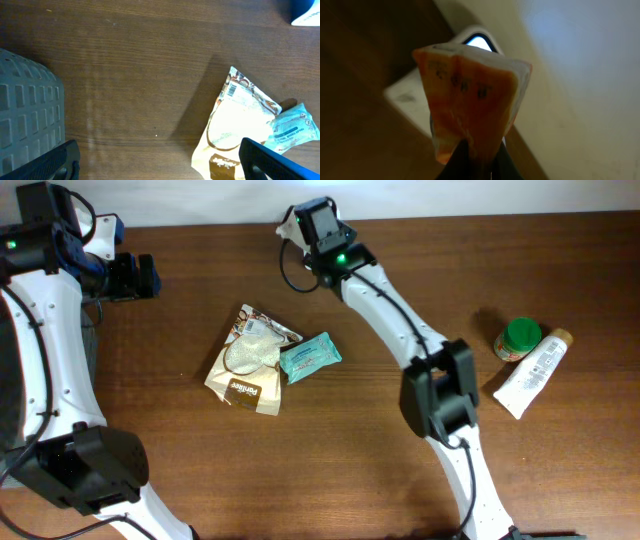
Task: Scan the item barcode
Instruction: 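Hold the orange pack under the scanner with the right gripper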
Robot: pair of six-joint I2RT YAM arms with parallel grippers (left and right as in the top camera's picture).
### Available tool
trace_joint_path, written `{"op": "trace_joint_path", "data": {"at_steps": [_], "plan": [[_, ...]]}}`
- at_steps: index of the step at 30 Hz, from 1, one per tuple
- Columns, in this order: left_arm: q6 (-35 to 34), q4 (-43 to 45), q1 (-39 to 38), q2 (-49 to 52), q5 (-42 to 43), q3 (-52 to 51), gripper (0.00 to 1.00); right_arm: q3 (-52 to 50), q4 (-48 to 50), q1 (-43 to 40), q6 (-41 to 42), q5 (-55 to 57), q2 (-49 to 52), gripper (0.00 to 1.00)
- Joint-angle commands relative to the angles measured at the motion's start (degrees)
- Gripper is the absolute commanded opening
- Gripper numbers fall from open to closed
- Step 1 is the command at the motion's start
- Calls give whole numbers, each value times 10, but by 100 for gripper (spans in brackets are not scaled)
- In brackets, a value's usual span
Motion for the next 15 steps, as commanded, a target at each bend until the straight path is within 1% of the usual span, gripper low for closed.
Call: {"op": "trace_joint_path", "data": {"at_steps": [1,4,6,10,15], "plan": [[9,1,5,-2,6,3,99,9,-74,3,118,-138,-133,5],[9,1,5,-2,6,3,99,9,-161,3,238,-142,-187,4],[9,1,5,-2,6,3,99,9,-257,3,325,-157,-228,4],[9,1,5,-2,6,3,99,9,-389,-5,380,-174,-258,5],[9,1,5,-2,6,3,99,8,-533,-33,465,-172,-244,5]]}}
